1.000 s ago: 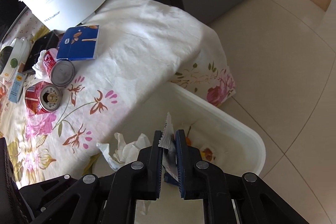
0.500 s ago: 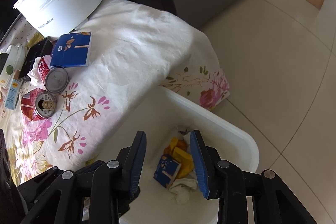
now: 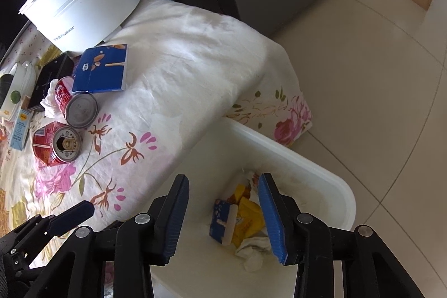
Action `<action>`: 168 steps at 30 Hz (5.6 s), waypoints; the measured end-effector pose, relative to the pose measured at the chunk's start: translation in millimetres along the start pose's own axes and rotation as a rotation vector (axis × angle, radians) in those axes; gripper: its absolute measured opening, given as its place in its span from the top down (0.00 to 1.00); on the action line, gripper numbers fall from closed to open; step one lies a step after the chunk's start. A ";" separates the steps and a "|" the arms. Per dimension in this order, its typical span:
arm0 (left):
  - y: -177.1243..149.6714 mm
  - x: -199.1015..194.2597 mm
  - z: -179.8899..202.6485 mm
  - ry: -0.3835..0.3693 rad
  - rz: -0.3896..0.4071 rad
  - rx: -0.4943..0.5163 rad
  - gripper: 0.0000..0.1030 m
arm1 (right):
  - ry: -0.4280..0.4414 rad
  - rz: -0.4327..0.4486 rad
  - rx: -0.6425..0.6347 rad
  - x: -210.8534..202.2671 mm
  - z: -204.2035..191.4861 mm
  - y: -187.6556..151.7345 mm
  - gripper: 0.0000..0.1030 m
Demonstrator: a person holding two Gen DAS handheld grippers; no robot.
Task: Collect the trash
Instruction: 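Grasp the crushed red can with the left tool while the right tool grasps the blue box, then lift the red can and blue box and carry both over the white bin, then open both tools over the bin to drop the can and box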
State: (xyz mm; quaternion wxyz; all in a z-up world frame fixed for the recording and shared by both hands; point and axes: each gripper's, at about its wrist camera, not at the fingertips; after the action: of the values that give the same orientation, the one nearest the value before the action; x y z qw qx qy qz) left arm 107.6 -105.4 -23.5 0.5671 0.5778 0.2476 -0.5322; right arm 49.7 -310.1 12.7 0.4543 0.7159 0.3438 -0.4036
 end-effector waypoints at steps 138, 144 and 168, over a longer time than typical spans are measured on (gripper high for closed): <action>-7.3 -7.6 31.7 -0.218 0.103 -0.042 0.69 | 0.154 0.160 -0.034 -39.2 -22.5 -47.8 0.89; -15.6 13.4 54.6 -0.217 0.071 0.052 0.68 | 0.110 0.137 -0.008 -35.1 -6.6 -50.6 0.84; 2.5 -0.2 24.5 -0.237 0.059 -0.062 0.60 | 0.033 0.071 0.085 -19.5 10.4 -48.5 0.58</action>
State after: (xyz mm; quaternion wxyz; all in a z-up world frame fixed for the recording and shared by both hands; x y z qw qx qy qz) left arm 101.6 -128.5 -17.2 0.6254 0.5001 0.1778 -0.5720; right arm -3.3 -305.2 9.2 0.4315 0.7530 0.3083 -0.3896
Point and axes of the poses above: each gripper's, at about its wrist camera, not at the fingertips, and x roughly the way its jaws point, z to its right, y to its top, and after that the axes turned 2 degrees about x, right-handed
